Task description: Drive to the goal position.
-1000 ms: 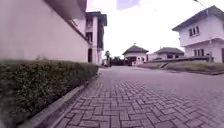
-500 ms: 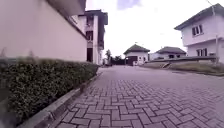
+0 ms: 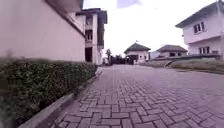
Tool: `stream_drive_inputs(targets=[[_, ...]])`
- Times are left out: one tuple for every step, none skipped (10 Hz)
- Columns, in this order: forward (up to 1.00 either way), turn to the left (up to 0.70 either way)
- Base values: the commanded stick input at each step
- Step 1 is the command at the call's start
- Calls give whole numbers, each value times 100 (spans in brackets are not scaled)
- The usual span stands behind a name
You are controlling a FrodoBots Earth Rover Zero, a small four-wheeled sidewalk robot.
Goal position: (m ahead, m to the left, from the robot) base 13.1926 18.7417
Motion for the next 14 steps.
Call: stream_drive_inputs(targets=[[70,0],[70,-35],[70,-35],[70,-22],[70,0],[70,0],[70,0],[70,0],[70,0],[70,0],[70,0],[70,0],[70,0],[70,0]])
